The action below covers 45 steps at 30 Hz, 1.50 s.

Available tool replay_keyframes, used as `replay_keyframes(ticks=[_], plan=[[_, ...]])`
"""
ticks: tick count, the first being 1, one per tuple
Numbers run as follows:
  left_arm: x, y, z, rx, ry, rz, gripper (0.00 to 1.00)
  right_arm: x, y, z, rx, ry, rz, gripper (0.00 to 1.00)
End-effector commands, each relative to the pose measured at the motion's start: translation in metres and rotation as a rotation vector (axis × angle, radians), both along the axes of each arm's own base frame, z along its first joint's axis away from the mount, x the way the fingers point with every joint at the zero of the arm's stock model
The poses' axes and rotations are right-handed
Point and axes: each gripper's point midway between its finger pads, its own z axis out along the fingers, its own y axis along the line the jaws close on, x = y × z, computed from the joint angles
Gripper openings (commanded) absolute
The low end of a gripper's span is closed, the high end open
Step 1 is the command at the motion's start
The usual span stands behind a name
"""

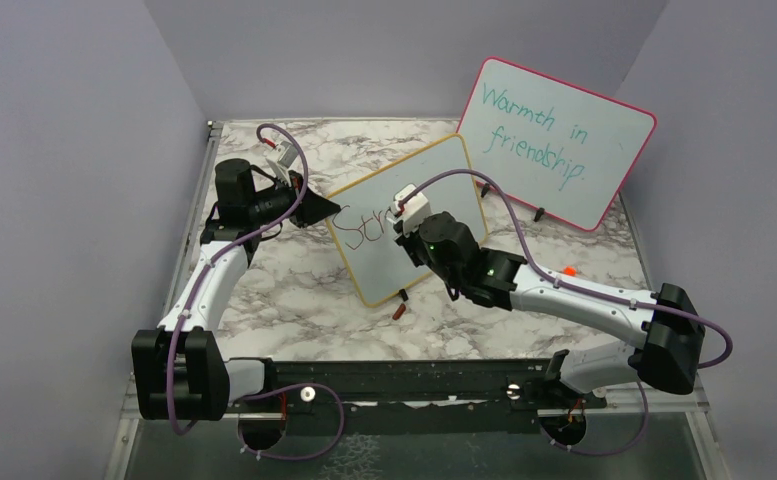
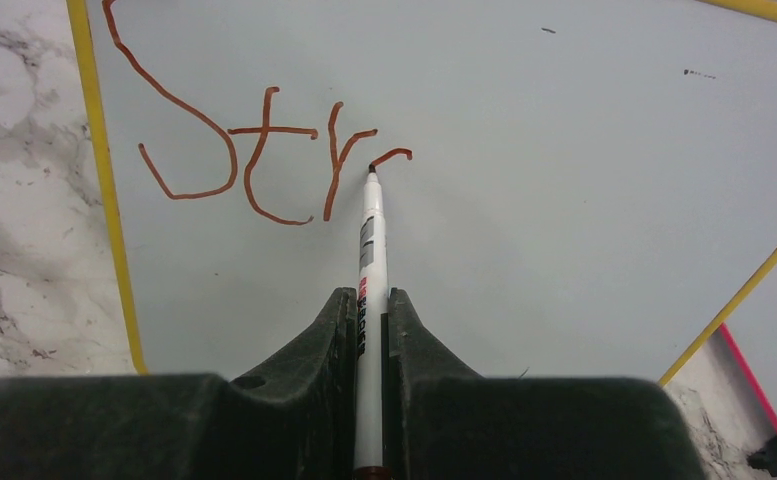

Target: Write a sentence on the whiteboard

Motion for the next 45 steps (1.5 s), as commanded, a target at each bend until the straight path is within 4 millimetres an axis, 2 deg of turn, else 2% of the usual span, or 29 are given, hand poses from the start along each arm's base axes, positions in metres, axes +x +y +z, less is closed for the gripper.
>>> replay_keyframes(ticks=[1,10,22,31,45], plan=[[0.011,0.011,-0.034,0.111,0.025,0.069,0.0,-0.008,-0.001,-0.021,-0.048,0.071,0.031,0.01],[0.011,0.011,-0.035,0.112,0.027,0.069,0.0,-0.012,-0.011,-0.034,-0.091,0.099,0.018,0.01],[0.011,0.011,-0.036,0.112,0.032,0.068,0.0,-0.014,-0.02,-0.038,-0.124,0.104,0.003,0.01],[0.01,0.011,-0.035,0.111,0.029,0.068,0.0,-0.008,-0.03,-0.035,-0.14,0.074,-0.049,0.01],[0.01,0.011,-0.035,0.113,0.027,0.069,0.0,0.0,-0.034,-0.025,-0.103,0.031,-0.102,0.01]])
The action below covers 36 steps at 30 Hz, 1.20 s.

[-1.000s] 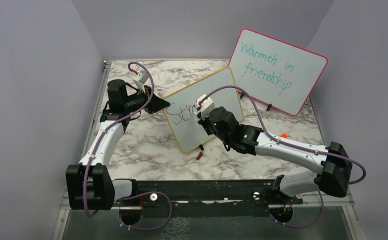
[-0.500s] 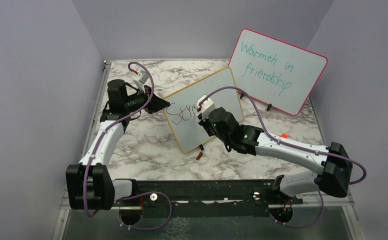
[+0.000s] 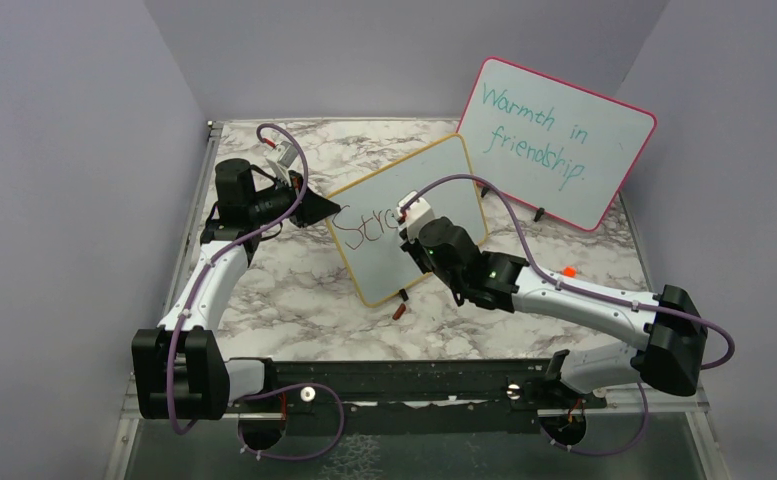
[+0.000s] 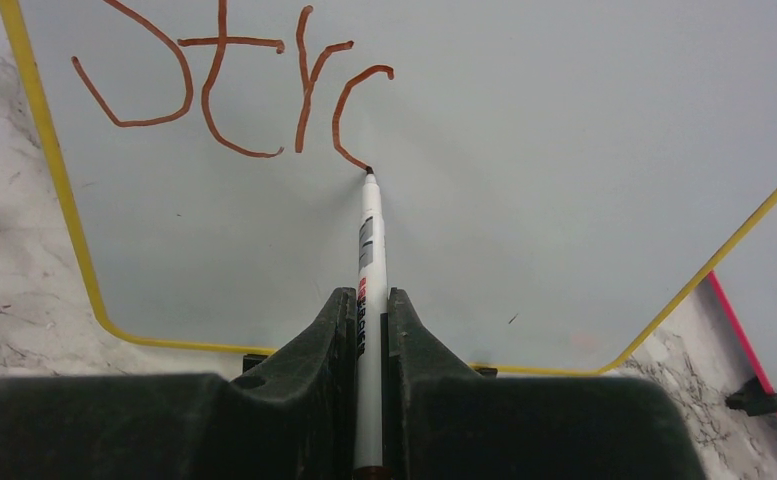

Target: Write a sentence on the whiteboard

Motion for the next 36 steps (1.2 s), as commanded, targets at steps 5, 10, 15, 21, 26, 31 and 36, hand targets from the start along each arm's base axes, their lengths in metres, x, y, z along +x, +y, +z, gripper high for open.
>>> replay_keyframes(ticks=[5,10,15,21,26,31,36], plan=[[0.009,0.011,-0.035,0.112,0.028,0.066,0.0,0.011,-0.01,0.004,0.006,-0.043,-0.066,0.01],[0.009,0.011,-0.035,0.111,0.027,0.064,0.0,0.016,-0.006,0.011,0.025,-0.063,-0.07,0.01],[0.009,0.011,-0.035,0.111,0.027,0.064,0.0,0.02,-0.005,0.015,0.037,-0.075,-0.079,0.01],[0.009,0.011,-0.034,0.11,0.025,0.063,0.0,0.023,-0.002,0.019,0.047,-0.089,-0.078,0.01],[0.009,0.01,-0.035,0.109,0.029,0.061,0.0,0.026,0.001,0.025,0.059,-0.1,-0.074,0.01],[0.01,0.01,-0.035,0.109,0.028,0.061,0.0,0.028,0.004,0.027,0.06,-0.103,-0.067,0.01],[0.01,0.01,-0.034,0.108,0.028,0.06,0.0,0.029,0.007,0.029,0.059,-0.105,-0.059,0.01]])
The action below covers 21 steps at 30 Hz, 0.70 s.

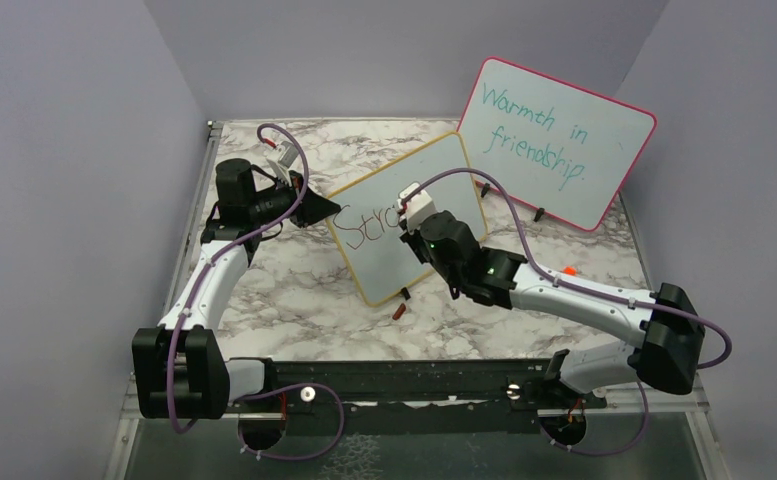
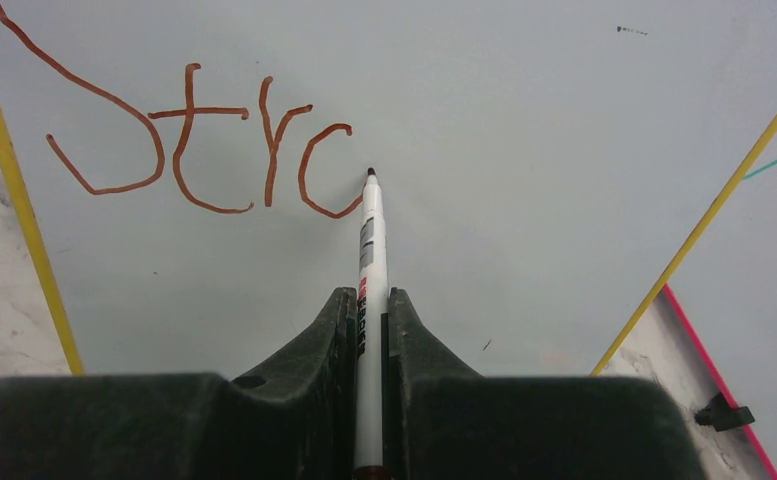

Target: Write a sentence on the whiteboard

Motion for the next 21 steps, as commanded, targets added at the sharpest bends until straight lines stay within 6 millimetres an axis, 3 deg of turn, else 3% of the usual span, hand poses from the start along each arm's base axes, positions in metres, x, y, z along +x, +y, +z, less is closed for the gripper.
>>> replay_keyframes(ticks=[1,21], plan=[[0.01,0.01,-0.034,0.108,0.024,0.06,0.0,0.013,0.01,0.019,0.054,-0.046,-0.012,0.01],[0.01,0.011,-0.033,0.111,0.023,0.063,0.0,0.008,0.023,0.024,0.079,-0.037,0.06,0.01]])
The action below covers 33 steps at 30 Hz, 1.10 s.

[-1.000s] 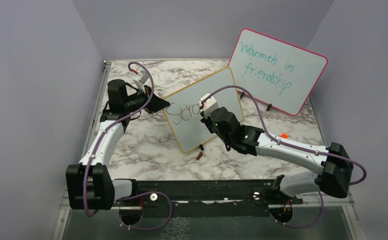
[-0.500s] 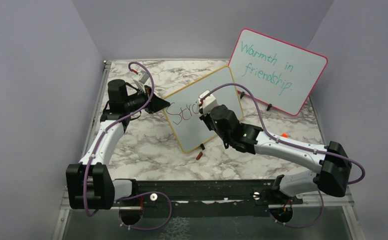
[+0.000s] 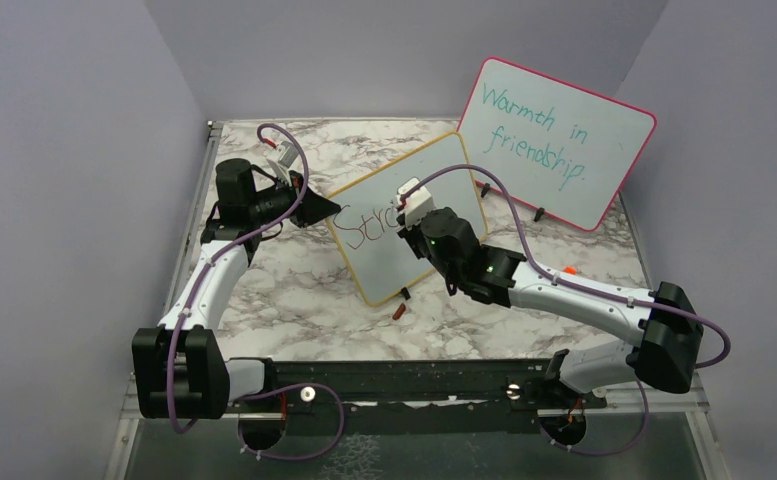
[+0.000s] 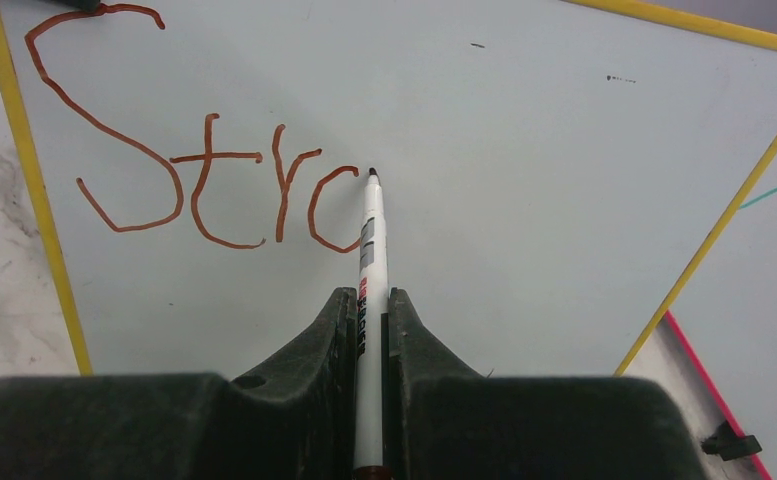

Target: Write a sentence on the whiteboard

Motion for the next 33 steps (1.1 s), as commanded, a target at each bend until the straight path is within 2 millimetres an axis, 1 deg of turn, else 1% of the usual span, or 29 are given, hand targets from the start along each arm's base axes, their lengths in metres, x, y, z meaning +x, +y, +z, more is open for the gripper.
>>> replay_keyframes(ticks=[1,7,15,16,25,29,33], plan=[[0.01,0.011,-0.033,0.111,0.021,0.064,0.0,0.002,0.013,0.01,0.04,-0.003,0.042,0.01],[0.011,0.011,-0.033,0.112,0.02,0.066,0.0,-0.003,0.012,0.006,0.04,0.016,0.056,0.01],[0.011,0.011,-0.033,0.114,0.022,0.067,0.0,-0.007,0.013,0.009,0.055,0.02,0.081,0.01],[0.011,0.011,-0.033,0.114,0.022,0.067,0.0,-0.009,0.011,0.004,0.037,0.034,0.086,0.01],[0.011,0.012,-0.033,0.116,0.022,0.068,0.0,-0.013,0.003,-0.003,0.014,0.054,0.074,0.01],[0.011,0.012,-0.033,0.116,0.022,0.069,0.0,-0.015,-0.002,0.006,0.035,0.04,0.065,0.01],[0.011,0.012,-0.033,0.117,0.022,0.07,0.0,-0.009,-0.012,0.012,0.026,0.004,0.012,0.01]])
